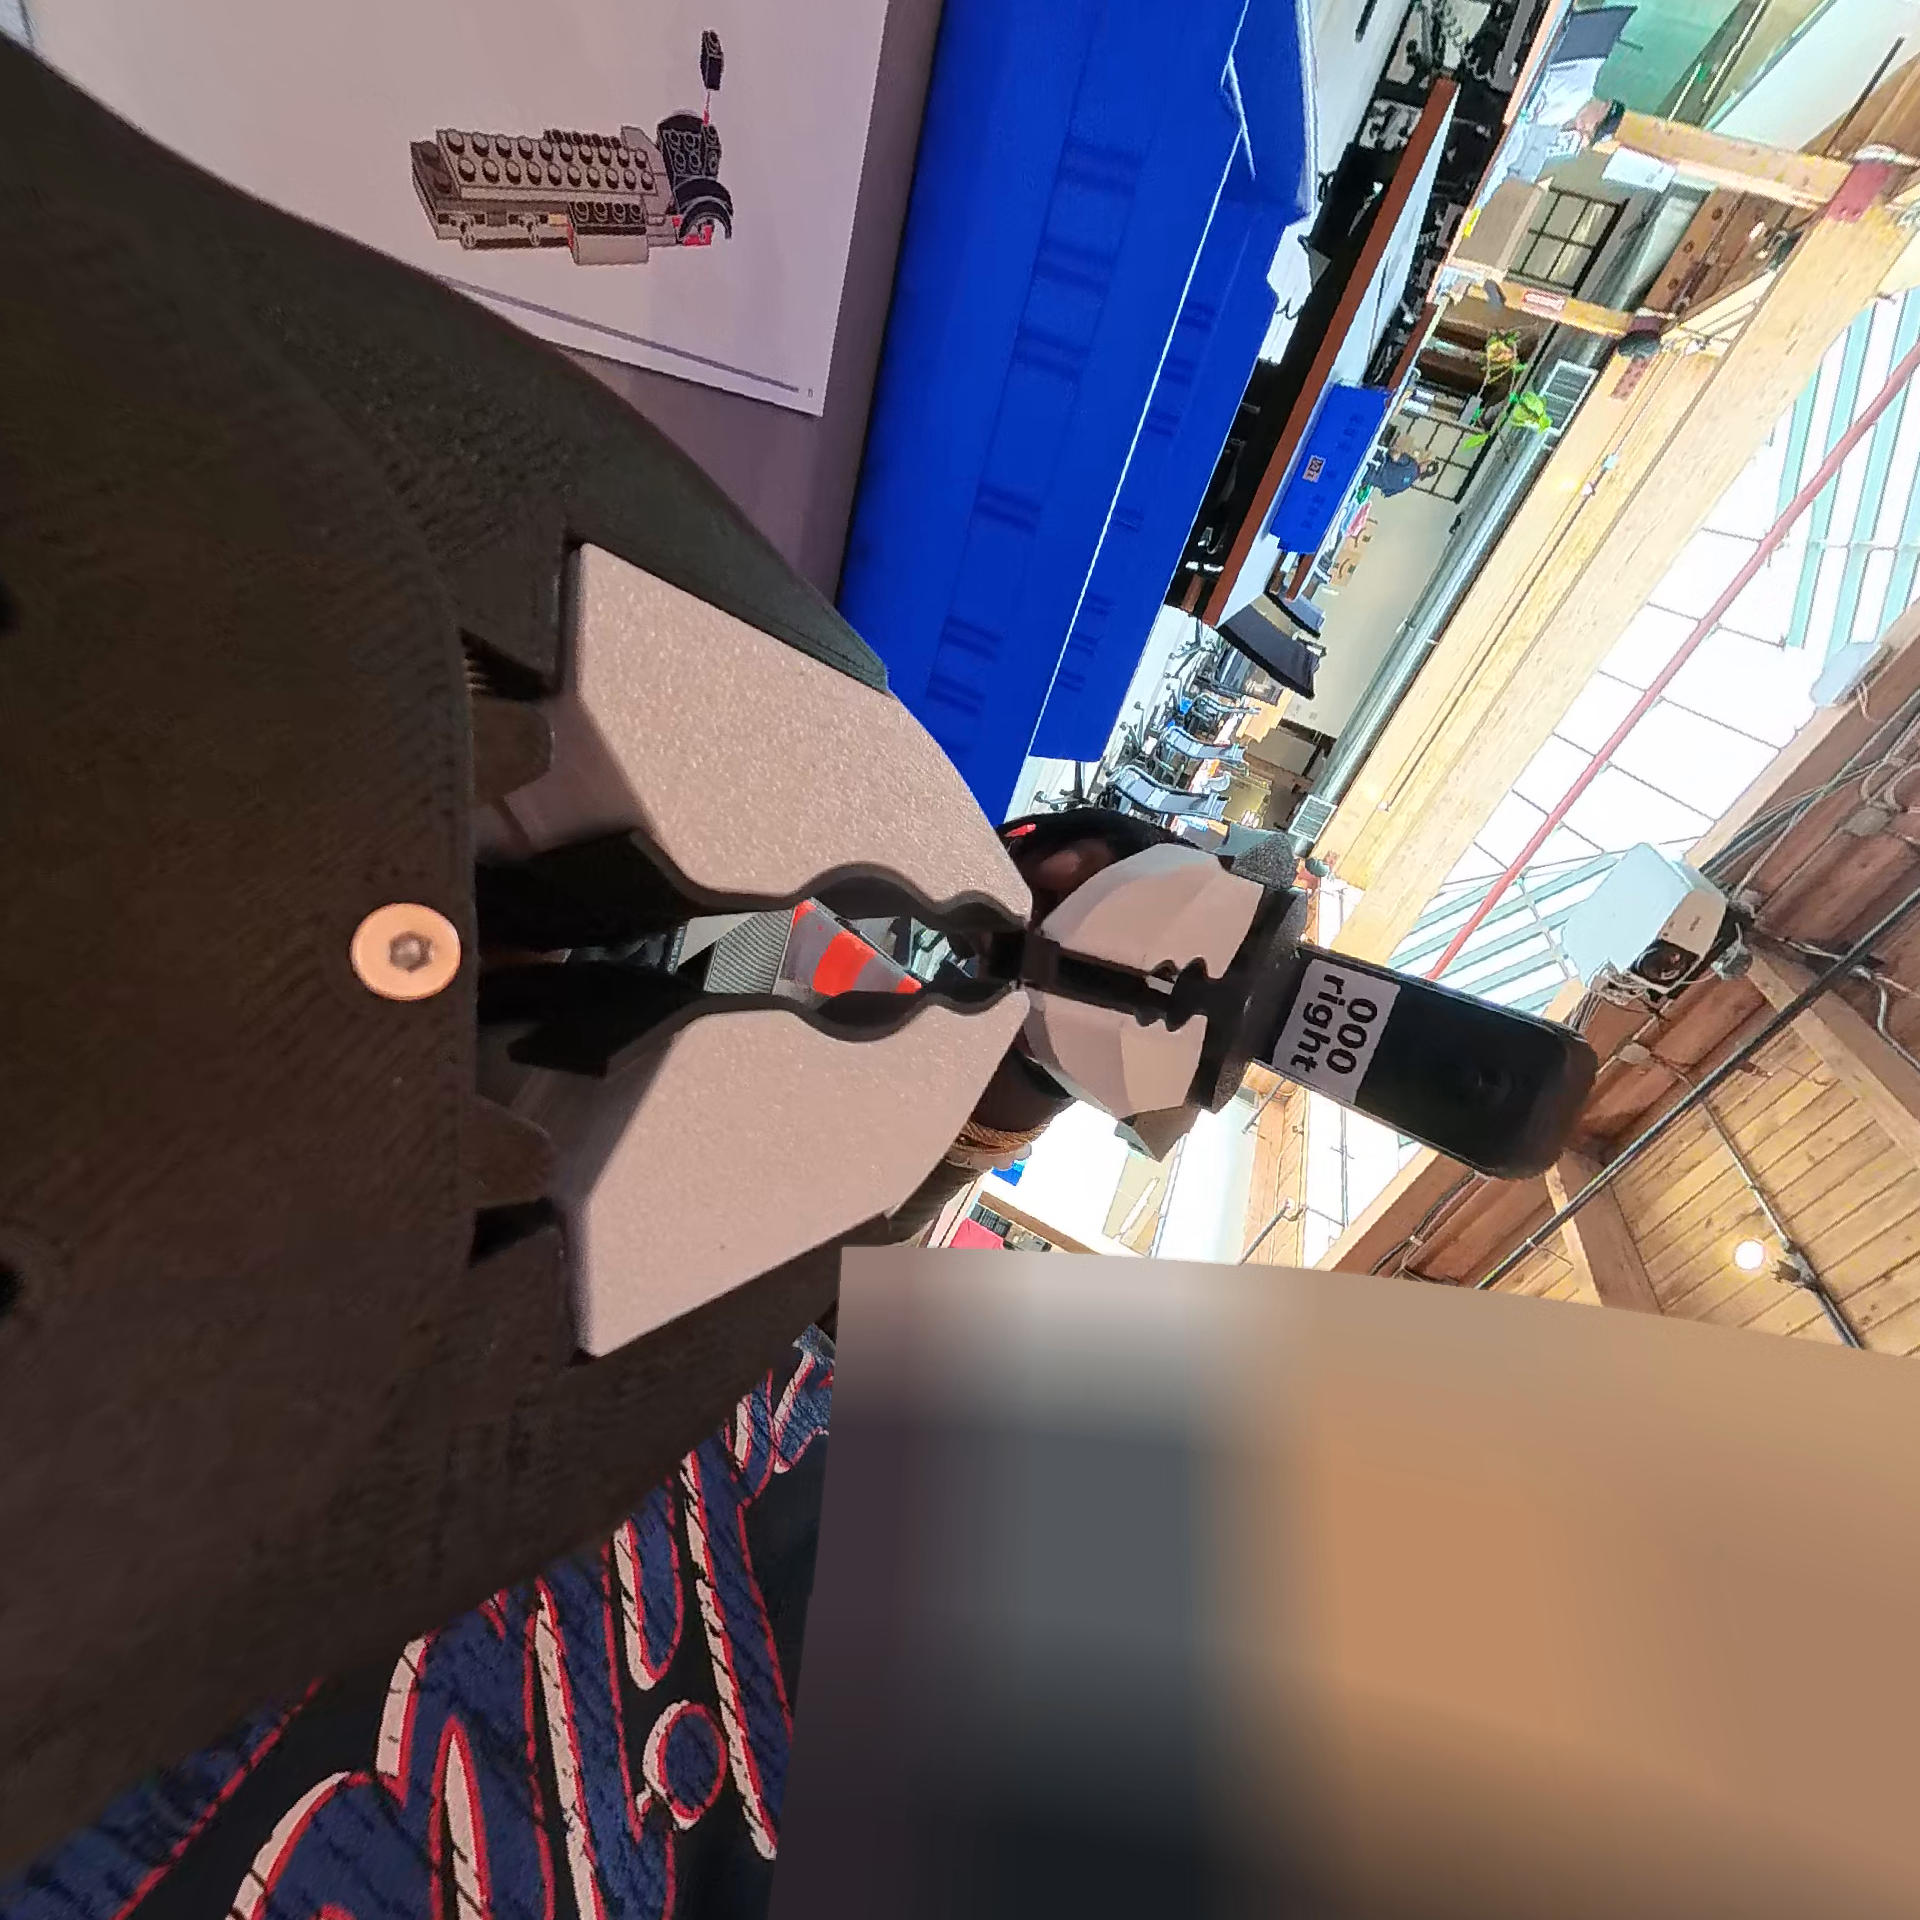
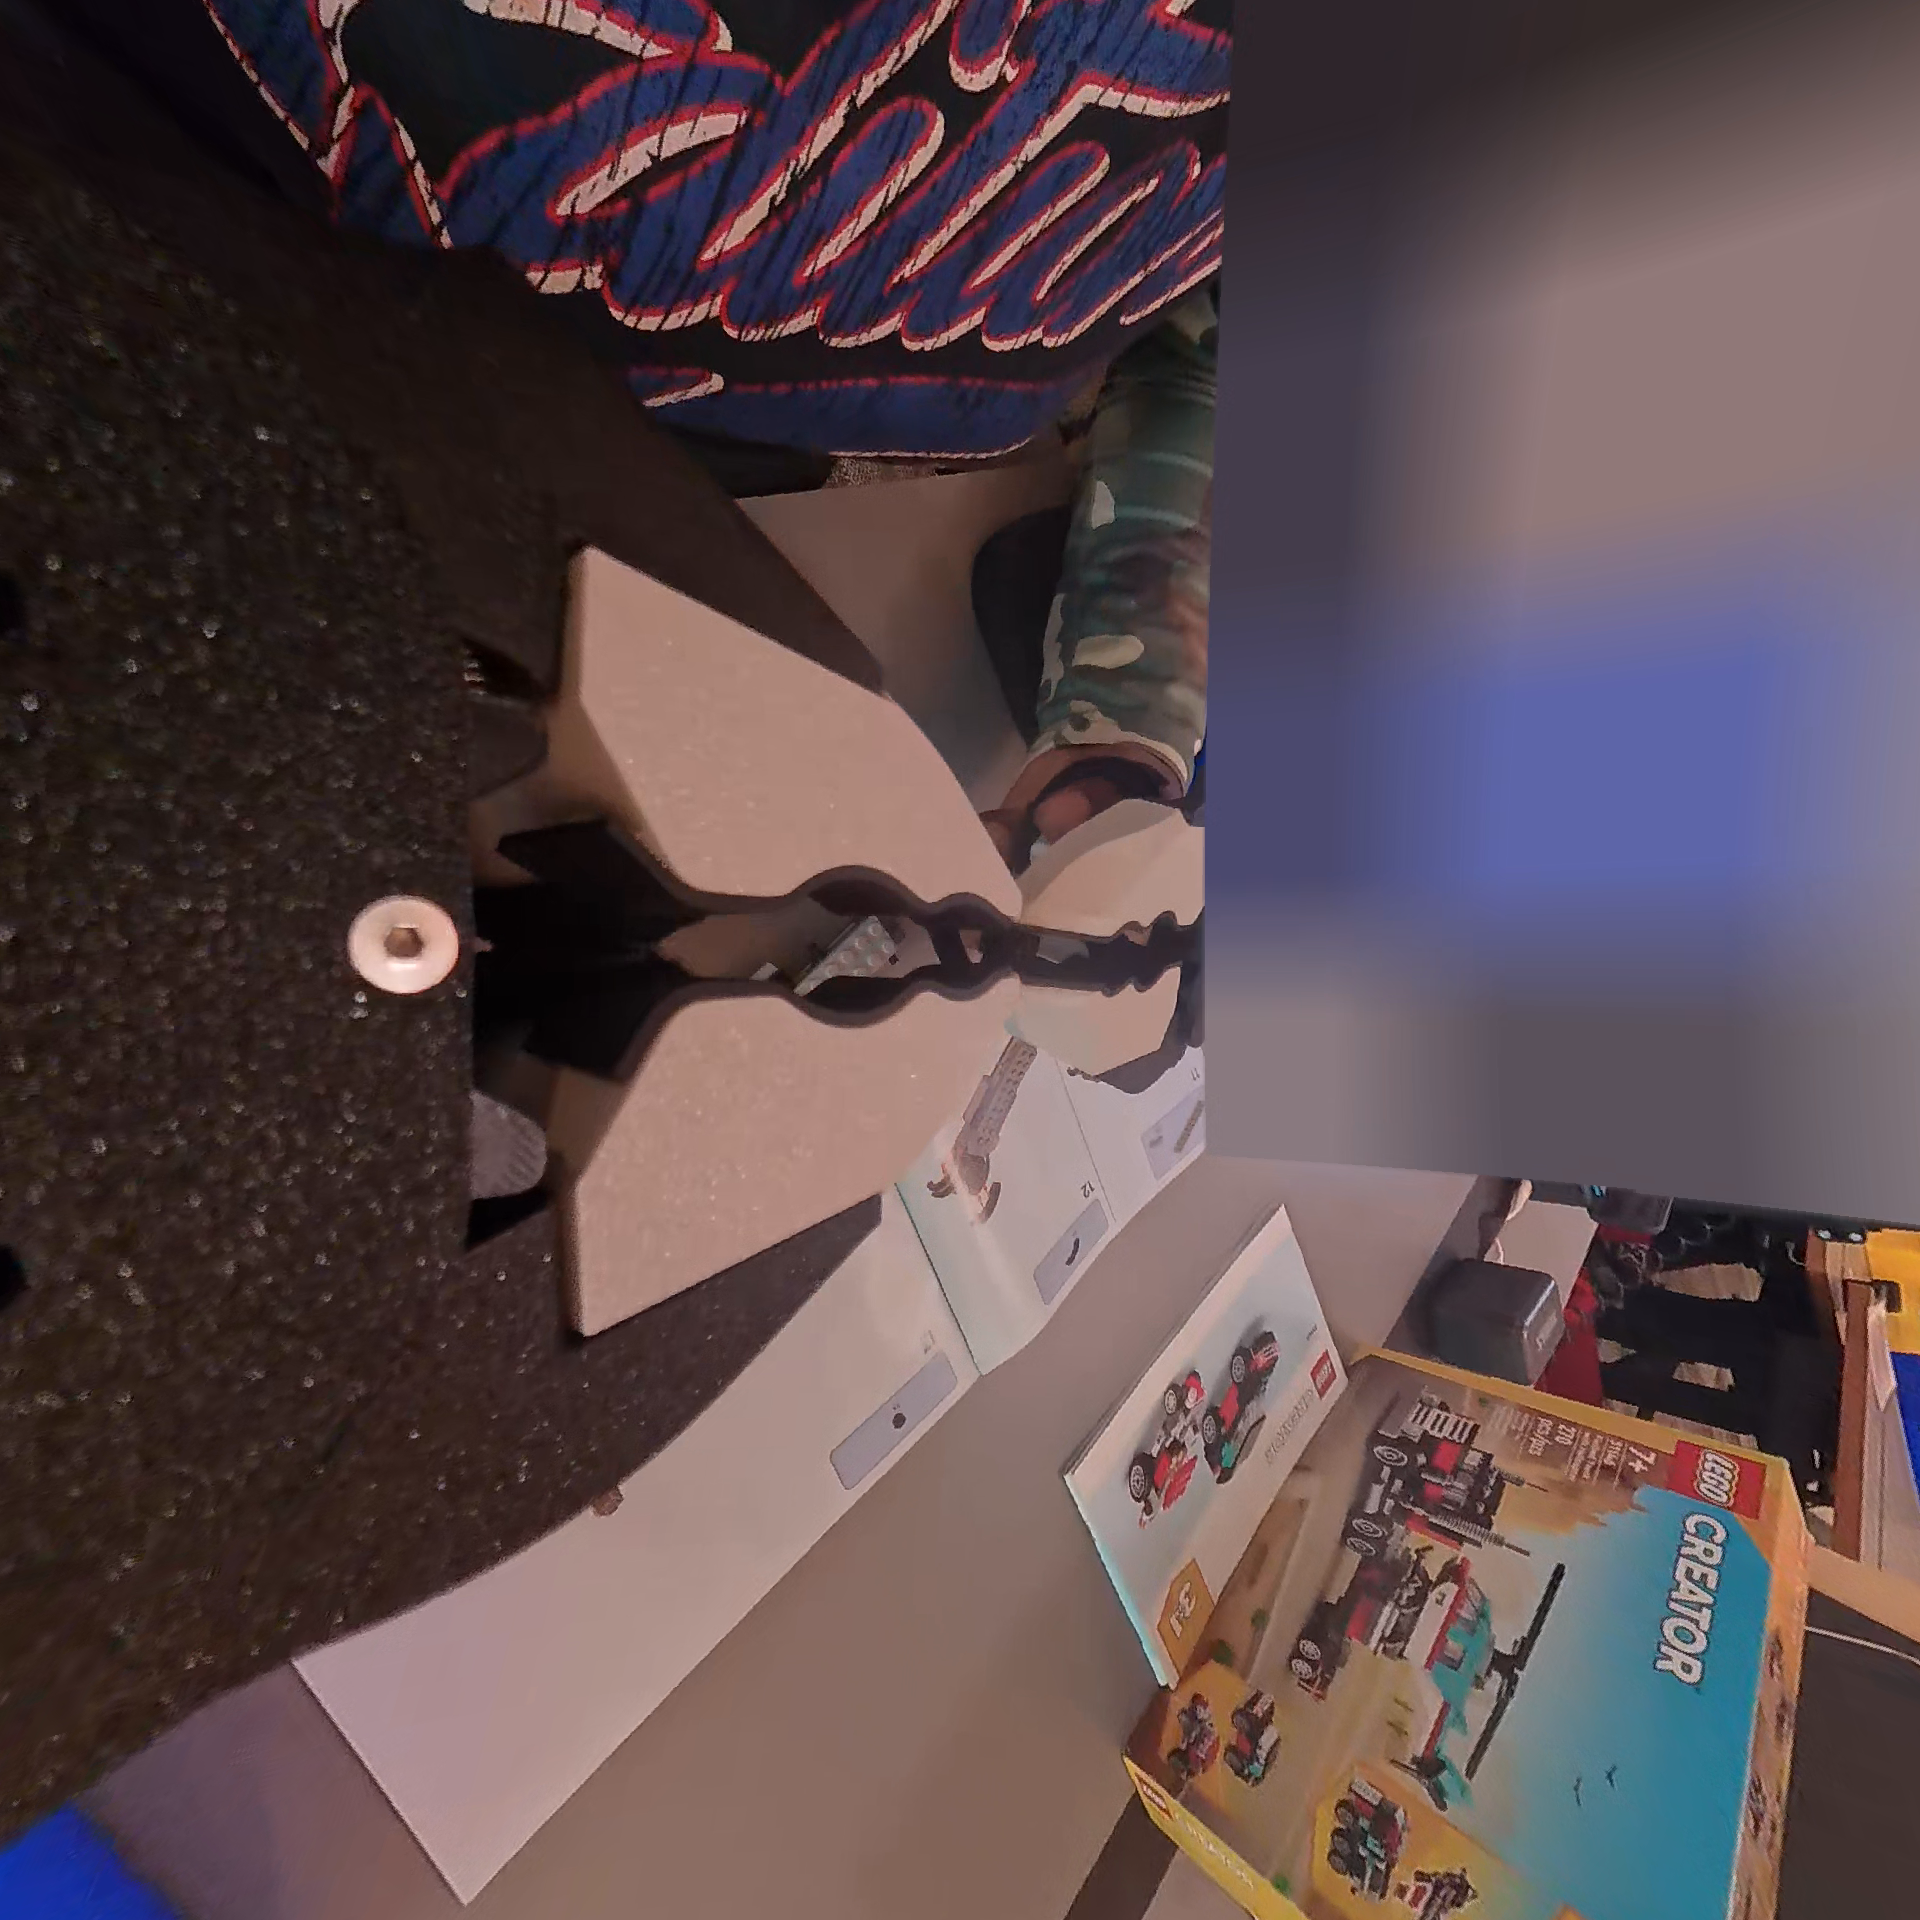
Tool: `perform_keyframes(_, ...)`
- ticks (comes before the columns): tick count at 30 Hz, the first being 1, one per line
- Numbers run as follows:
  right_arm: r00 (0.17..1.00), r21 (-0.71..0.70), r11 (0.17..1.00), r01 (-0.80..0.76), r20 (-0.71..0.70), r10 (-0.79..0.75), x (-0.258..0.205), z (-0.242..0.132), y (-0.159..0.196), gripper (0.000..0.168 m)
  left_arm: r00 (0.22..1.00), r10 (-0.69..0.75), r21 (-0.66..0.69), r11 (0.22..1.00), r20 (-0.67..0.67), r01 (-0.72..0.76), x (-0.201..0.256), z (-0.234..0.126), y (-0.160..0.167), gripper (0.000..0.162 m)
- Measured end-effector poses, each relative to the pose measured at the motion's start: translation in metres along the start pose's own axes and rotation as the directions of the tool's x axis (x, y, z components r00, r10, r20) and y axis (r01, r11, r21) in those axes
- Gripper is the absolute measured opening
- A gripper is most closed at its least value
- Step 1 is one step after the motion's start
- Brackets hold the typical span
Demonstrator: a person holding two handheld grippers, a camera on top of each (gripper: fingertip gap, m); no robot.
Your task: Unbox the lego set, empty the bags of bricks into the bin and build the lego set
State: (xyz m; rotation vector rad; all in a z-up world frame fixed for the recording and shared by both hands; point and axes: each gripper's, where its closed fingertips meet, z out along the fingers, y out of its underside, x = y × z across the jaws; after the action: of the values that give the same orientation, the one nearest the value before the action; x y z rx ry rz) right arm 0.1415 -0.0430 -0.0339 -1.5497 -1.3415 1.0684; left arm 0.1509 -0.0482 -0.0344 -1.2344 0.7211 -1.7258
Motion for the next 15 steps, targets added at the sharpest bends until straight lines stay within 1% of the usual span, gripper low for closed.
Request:
perform_keyframes(9, 0.998, -0.012, 0.998, -0.056, 0.012, 0.056, 0.0, -0.001, 0.008, 0.005, 0.997, 0.075, -0.062, 0.995, 0.033, -0.073, -0.003, 0.001, 0.008, 0.008)
perform_keyframes(12, 0.998, -0.015, 0.998, -0.061, -0.006, 0.061, 0.002, -0.001, 0.011, 0.005, 0.991, 0.118, -0.088, 0.99, 0.058, -0.113, -0.006, 0.001, 0.012, 0.008)
perform_keyframes(15, 0.998, -0.032, 0.998, -0.055, -0.029, 0.055, 0.002, -0.001, 0.015, 0.005, 0.99, 0.123, -0.102, 0.988, 0.066, -0.116, -0.007, 0.001, 0.015, 0.008)
